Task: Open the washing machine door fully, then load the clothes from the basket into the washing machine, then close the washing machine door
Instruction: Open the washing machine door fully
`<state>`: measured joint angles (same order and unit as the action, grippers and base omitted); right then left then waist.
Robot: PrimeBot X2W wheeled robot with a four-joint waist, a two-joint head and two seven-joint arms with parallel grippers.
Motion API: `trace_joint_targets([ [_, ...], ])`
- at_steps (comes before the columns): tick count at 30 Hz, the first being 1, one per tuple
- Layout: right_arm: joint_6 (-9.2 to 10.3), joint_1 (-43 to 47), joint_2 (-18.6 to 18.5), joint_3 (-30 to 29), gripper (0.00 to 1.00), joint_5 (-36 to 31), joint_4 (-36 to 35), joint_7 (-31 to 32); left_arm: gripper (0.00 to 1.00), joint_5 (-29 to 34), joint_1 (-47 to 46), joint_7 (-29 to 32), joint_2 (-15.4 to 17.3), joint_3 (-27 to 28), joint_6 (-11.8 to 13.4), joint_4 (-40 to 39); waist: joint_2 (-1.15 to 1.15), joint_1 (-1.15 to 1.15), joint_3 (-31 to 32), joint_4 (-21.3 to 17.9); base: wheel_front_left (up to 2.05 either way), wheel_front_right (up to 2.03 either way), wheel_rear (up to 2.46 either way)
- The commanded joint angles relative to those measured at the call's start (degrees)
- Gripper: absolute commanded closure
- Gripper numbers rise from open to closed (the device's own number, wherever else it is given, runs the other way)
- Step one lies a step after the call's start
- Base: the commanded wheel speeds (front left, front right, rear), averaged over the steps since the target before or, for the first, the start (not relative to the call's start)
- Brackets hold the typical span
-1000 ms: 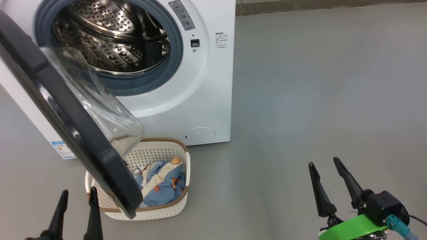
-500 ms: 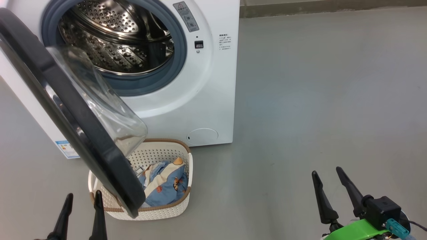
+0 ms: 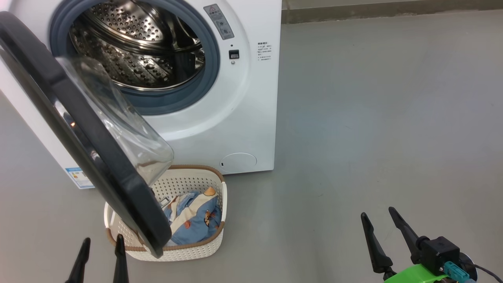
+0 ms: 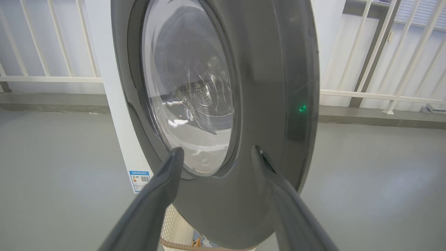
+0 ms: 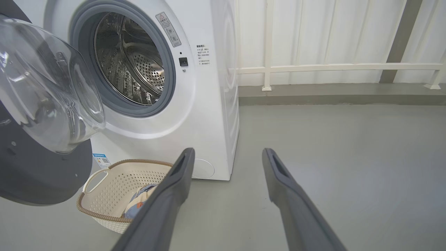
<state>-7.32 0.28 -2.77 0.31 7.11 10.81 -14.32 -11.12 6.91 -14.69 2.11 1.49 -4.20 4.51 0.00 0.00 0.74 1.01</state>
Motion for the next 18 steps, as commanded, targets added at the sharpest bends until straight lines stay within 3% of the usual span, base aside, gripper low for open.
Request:
trace_joint_targets([
  [1,-0.17,-0.98,-0.11,1.17,0.0,-0.23,-0.97,-0.68,0.0,1.15,-0.89,-0.31,0.76,1.49,0.58,-0.47,0.0,0.0,0.03,0.06,0.0,0.0,0.0],
  [18,-0.17,-1.35,-0.11,0.87,0.0,-0.13,0.61,-0.68,0.0,1.31,-1.51,-0.31,0.76,1.49,0.8,2.31,0.0,0.0,0.38,0.17,0.0,0.0,0.0],
])
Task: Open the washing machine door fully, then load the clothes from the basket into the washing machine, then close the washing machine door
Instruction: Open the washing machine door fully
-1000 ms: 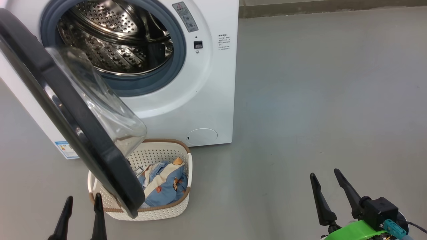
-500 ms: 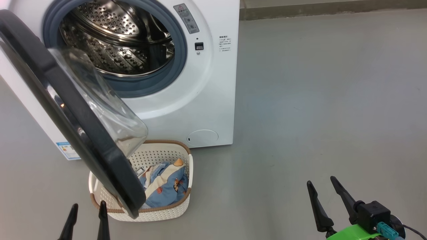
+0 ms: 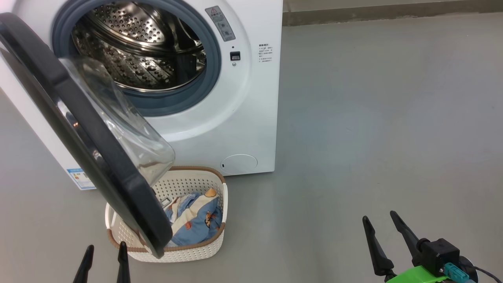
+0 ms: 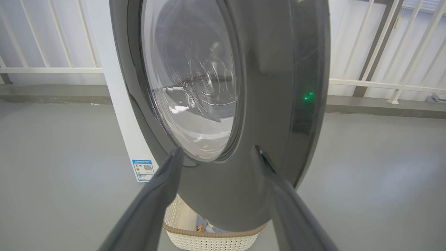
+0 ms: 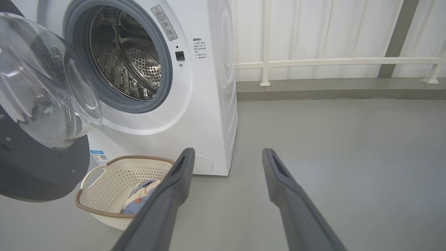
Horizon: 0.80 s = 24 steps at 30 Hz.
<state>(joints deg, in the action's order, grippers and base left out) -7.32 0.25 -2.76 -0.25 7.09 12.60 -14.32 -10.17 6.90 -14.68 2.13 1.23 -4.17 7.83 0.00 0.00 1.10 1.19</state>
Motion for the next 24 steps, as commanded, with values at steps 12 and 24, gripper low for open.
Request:
trace_joint_targets([
  [12,-0.17,-1.32,-0.12,1.32,0.0,-0.07,-0.39,-0.68,1.0,0.33,-1.39,-0.32,0.75,2.22,0.44,-2.44,0.0,0.0,0.18,0.02,0.0,0.0,0.0],
  [24,-0.17,-1.02,-0.12,1.25,0.0,0.24,-0.51,-0.68,1.0,0.66,-6.08,-0.32,0.75,5.11,-1.06,-23.9,0.0,0.0,0.25,0.23,0.0,0.0,0.0],
])
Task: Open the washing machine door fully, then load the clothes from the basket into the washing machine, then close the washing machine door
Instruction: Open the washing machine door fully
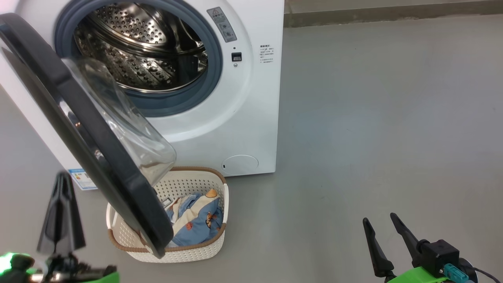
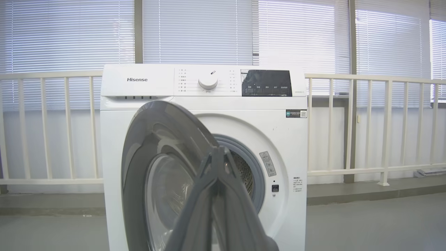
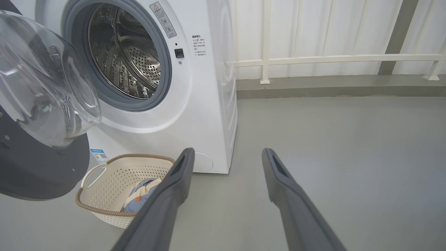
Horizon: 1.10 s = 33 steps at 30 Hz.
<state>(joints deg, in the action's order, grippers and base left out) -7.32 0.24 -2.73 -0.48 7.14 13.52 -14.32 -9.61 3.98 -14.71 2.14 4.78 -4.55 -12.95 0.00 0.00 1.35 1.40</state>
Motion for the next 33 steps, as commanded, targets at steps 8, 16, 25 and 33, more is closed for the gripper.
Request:
trace_joint_targets([
  [8,-0.17,-1.15,-0.15,2.07,0.0,1.04,-1.67,-0.68,1.0,0.95,-6.46,-0.29,0.74,-7.18,-2.49,-12.74,0.0,0.0,-0.31,-0.38,0.0,0.0,0.0],
  [16,-0.17,-1.45,-0.15,2.46,0.0,1.37,-1.57,-0.68,1.0,1.32,-6.55,-0.29,0.98,-20.96,-2.89,-7.42,0.0,0.0,-0.86,-1.45,0.0,0.0,0.0],
  [25,-0.17,-1.71,-0.15,2.98,0.0,1.49,-0.74,-0.68,1.0,0.56,-4.78,-0.29,1.41,-26.56,-2.92,5.59,0.0,0.0,-1.65,-2.0,0.0,0.0,0.0],
  [33,-0.17,-1.92,-0.15,3.44,0.0,2.2,-0.11,-0.68,1.0,-1.27,-6.5,-0.29,1.4,-23.21,-2.56,17.18,0.0,0.0,-2.71,-2.04,0.0,0.0,0.0],
])
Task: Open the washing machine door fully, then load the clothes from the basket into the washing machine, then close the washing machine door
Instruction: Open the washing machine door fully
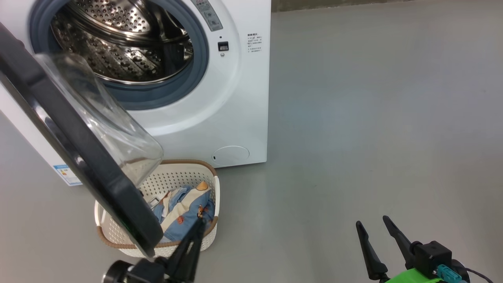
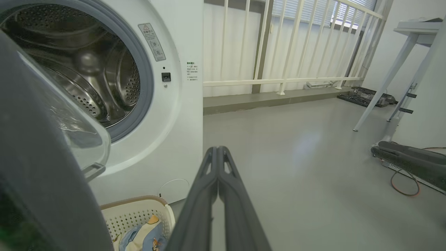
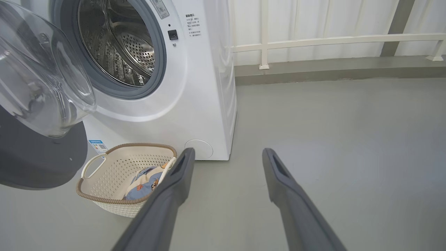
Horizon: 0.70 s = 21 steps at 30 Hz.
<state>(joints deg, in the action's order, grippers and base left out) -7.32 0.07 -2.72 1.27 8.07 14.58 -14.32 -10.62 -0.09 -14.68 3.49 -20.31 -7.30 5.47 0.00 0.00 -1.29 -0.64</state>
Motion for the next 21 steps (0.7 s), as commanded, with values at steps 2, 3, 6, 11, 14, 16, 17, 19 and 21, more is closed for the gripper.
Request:
trace_joint_targets([
  [2,-0.17,-1.91,-0.16,1.66,0.0,1.38,-1.1,-0.68,1.0,-0.48,-3.33,-0.32,-0.02,3.01,0.19,0.05,0.0,0.0,-0.32,0.04,0.0,0.0,0.0],
  [3,-0.17,-2.01,-0.16,1.66,0.0,1.42,-1.06,-0.68,1.0,-0.45,-3.8,-0.32,-0.04,3.55,0.2,0.64,0.0,0.0,-0.49,0.04,0.0,0.0,0.0],
  [6,-0.17,-2.41,-0.16,1.84,0.0,1.52,-1.05,-0.68,1.0,-0.57,-5.1,-0.32,-0.09,5.32,0.2,2.34,0.0,0.0,-1.18,-0.18,0.0,0.0,0.0],
  [11,-0.17,-3.17,-0.16,2.08,0.0,1.91,-1.05,-0.68,1.0,-0.7,-7.16,-0.32,-0.21,7.35,0.14,4.02,0.0,0.0,-2.52,-0.66,0.0,0.0,0.0],
  [14,-0.17,-3.35,-0.16,2.07,0.0,2.11,-0.92,-0.68,1.0,-0.89,-8.11,-0.32,-0.3,8.13,0.1,4.39,0.0,0.0,-3.21,-0.95,0.0,0.0,0.0],
  [16,-0.17,-3.43,-0.16,1.98,0.0,2.14,-0.92,-0.68,1.0,-1.0,-8.62,-0.32,-0.35,8.53,0.07,4.53,0.0,0.0,-3.54,-1.04,0.0,0.0,0.0],
  [17,-0.17,-3.45,-0.16,1.92,0.0,2.16,-0.92,-0.68,1.0,-1.01,-8.8,-0.32,-0.38,8.75,0.06,4.58,0.0,0.0,-3.69,-1.07,0.0,0.0,0.0],
  [19,-0.17,-3.53,-0.16,1.79,0.0,2.19,-0.93,-0.68,1.0,-1.2,-8.94,-0.32,-0.42,9.65,0.07,4.66,0.0,0.0,-3.91,-1.07,0.0,0.0,0.0],
  [21,-0.17,-3.66,-0.16,1.62,0.0,2.24,-0.87,-0.68,1.0,-1.28,-8.82,-0.32,-0.46,10.61,0.18,4.86,0.0,0.0,-3.97,-0.89,0.0,0.0,0.0],
])
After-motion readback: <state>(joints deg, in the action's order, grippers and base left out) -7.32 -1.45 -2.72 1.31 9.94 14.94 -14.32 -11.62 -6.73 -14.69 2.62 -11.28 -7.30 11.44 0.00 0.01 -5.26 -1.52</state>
